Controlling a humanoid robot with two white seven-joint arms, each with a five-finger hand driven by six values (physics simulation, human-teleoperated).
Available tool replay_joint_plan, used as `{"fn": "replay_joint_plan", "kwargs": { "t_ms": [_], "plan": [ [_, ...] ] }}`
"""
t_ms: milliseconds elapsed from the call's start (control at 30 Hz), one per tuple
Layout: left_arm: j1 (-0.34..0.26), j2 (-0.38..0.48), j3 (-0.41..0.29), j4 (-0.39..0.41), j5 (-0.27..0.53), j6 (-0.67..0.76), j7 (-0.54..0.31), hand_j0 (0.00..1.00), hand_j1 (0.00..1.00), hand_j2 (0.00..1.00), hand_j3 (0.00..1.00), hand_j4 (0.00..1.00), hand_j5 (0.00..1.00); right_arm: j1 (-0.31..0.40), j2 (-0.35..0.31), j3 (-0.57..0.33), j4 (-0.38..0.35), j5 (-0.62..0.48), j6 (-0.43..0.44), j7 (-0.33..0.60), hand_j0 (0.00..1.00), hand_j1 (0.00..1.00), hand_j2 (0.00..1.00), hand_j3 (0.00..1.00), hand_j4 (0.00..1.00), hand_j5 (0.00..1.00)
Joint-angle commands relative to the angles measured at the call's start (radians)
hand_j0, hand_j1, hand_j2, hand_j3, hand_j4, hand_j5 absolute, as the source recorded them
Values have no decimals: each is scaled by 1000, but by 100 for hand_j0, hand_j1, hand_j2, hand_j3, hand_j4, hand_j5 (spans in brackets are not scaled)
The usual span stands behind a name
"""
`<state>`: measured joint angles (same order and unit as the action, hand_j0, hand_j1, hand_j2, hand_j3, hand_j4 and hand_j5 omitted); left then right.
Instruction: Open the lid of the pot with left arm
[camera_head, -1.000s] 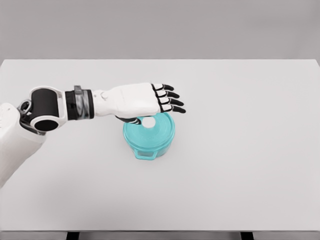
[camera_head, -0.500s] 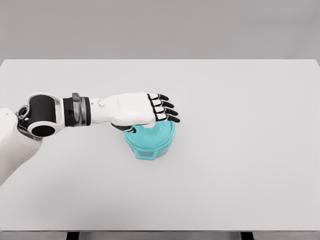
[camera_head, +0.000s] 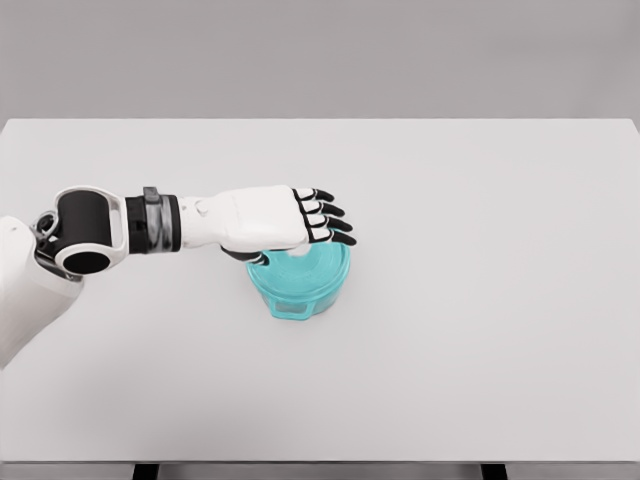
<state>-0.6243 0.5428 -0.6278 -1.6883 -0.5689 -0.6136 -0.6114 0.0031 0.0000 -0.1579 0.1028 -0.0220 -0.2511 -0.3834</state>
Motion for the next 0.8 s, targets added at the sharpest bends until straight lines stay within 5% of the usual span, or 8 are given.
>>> {"fn": "replay_joint_plan", "kwargs": {
  "t_ms": [0,767],
  "plan": [
    [0,0,0,2,-5,3,1,97,97,97,97,97,97,0,0,0,0,-1,0,0,100,100,100,100,100,100],
    [-23,-23,0,95,-3,3,1,82,82,82,82,82,82,0,0,0,0,-1,0,0,100,100,100,100,100,100]
  ]
}}
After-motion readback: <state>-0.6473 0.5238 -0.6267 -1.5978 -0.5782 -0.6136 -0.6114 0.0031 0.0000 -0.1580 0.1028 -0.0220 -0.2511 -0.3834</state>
